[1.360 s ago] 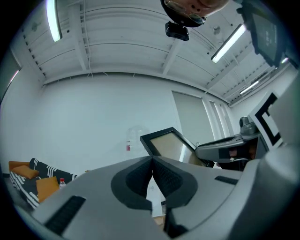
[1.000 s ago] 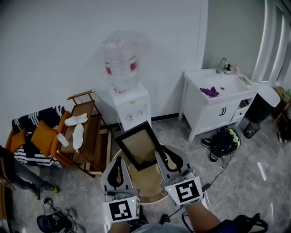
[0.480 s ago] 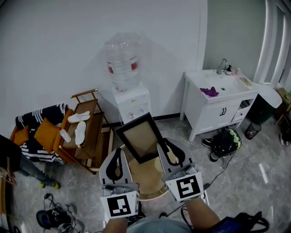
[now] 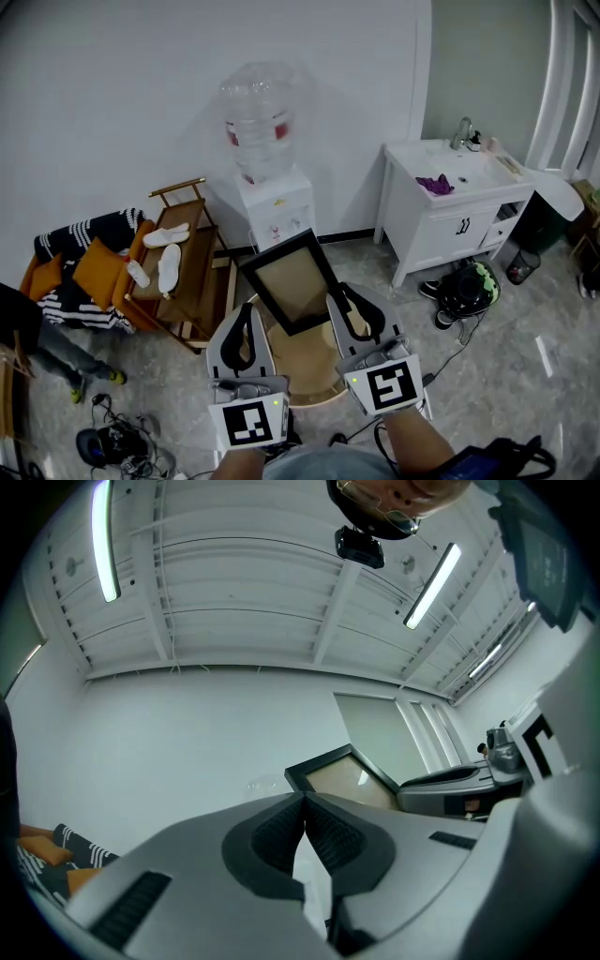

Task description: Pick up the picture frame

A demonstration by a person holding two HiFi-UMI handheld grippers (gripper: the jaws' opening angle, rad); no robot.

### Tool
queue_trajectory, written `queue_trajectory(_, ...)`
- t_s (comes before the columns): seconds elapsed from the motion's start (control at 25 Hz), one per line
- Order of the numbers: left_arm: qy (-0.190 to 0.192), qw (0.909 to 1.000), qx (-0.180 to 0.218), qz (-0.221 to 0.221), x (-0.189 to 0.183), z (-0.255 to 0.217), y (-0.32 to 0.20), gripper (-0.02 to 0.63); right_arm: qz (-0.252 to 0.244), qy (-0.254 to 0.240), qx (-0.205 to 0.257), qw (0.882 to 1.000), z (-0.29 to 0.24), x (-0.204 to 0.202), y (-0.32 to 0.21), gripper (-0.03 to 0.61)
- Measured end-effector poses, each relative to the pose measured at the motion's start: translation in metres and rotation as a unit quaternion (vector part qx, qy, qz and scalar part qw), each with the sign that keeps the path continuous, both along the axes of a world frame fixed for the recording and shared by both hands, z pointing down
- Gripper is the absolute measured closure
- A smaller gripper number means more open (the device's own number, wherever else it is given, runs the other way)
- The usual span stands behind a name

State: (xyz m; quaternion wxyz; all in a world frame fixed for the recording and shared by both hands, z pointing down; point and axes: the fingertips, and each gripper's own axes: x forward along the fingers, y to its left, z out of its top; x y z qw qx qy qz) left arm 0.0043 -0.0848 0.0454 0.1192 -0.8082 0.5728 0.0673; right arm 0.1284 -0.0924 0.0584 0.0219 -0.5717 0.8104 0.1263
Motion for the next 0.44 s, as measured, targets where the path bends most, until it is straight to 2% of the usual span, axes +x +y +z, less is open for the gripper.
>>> queue_trajectory(0.44, -0.008, 0.9999, 0.007, -0.007, -0.0095, 0.0022, -0.0043, 0.598, -0.004, 0.003, -0.001, 1.000, 0.0061, -0.0106, -0.0050, 0.497)
